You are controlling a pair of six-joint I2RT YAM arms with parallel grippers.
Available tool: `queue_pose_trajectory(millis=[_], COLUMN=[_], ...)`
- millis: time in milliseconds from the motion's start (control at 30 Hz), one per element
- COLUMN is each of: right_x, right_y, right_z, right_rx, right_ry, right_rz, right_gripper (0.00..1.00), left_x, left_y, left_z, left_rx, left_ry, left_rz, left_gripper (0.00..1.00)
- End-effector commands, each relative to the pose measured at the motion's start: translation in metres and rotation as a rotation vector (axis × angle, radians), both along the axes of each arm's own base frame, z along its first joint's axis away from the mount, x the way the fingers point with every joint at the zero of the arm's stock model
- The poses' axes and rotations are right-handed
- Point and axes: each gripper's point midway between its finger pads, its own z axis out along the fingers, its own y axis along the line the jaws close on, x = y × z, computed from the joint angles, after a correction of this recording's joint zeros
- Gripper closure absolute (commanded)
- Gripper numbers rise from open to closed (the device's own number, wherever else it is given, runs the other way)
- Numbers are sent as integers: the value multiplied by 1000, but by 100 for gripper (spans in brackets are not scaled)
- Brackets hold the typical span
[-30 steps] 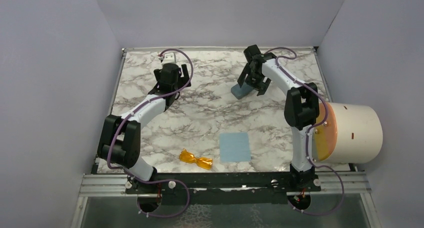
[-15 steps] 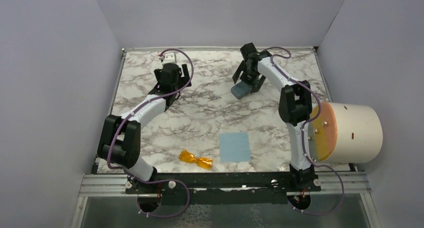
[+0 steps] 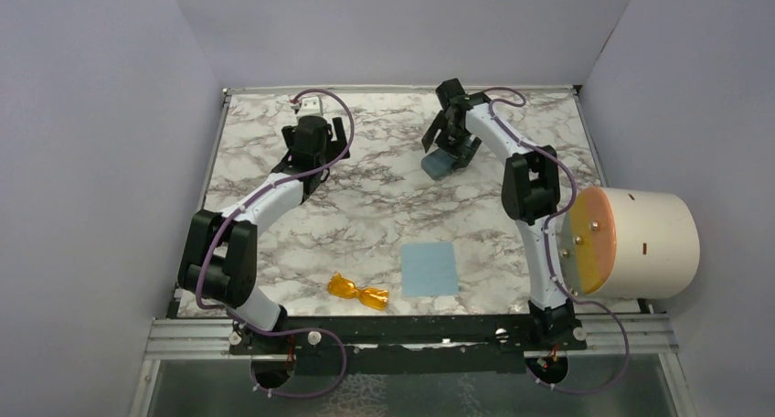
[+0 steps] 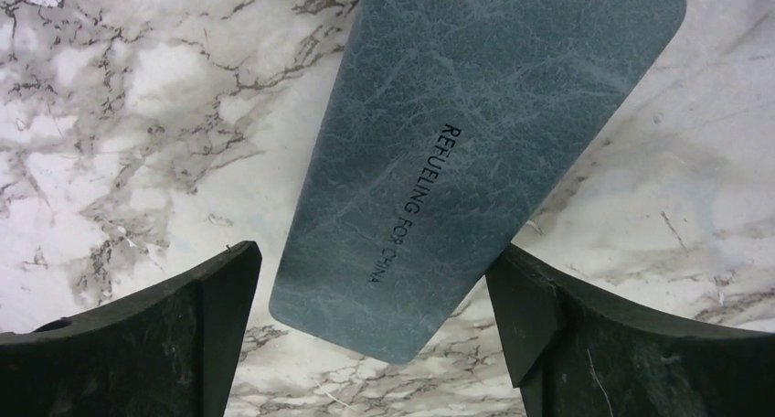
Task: Organize the sunglasses
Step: Move the sunglasses case at the center of the board.
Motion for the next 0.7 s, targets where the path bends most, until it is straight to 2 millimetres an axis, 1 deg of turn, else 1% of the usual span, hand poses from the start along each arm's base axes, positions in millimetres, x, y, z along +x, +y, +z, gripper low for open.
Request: queue_pose_trajectory(millis=[0,167,300,367,467,567,633,667], right_x=[6,9,10,9,7,4,3,2], right_y=[-3,-9,-16,-20,-27,-28,-26,-24], right_z=[-13,-18,-16,-14,-12,-10,-9,-9], right_rx=[-40,-75,-118,-143,-176,-187,-178,-176], right_ry=[22,22,9,5,0,-8,-13,-12], right_rz=[1,17,53,72,102,168,234,262], right_gripper=[6,7,16,29,45,54,62,64], left_x=[5,8,10,10,11,11,12,12], left_y=[0,0,-2,-2,-3,-4,-5,-5], left_z=[9,9,10,9,7,5,5,4], left_rx=[8,9,4,4,3,-1,-3,-4], left_ry=[-32,-32,-33,-30,-28,-23,-22,-22], left_rz=[10,9,6,4,3,-1,-3,-3], left_gripper=[5,5,5,5,5,5,5,5])
